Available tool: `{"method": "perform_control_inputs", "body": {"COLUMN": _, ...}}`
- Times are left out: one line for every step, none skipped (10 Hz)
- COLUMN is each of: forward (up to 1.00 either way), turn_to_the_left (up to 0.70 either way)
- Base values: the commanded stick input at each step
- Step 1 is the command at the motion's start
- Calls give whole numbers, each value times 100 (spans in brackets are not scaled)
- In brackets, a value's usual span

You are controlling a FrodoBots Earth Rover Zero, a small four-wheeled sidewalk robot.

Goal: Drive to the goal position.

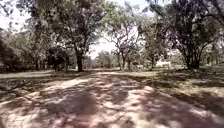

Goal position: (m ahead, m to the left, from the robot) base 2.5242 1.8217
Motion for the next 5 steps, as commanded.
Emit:
{"method": "perform_control_inputs", "body": {"forward": 70, "turn_to_the_left": 0}}
{"method": "perform_control_inputs", "body": {"forward": 70, "turn_to_the_left": 0}}
{"method": "perform_control_inputs", "body": {"forward": 70, "turn_to_the_left": 0}}
{"method": "perform_control_inputs", "body": {"forward": 70, "turn_to_the_left": 0}}
{"method": "perform_control_inputs", "body": {"forward": 70, "turn_to_the_left": 0}}
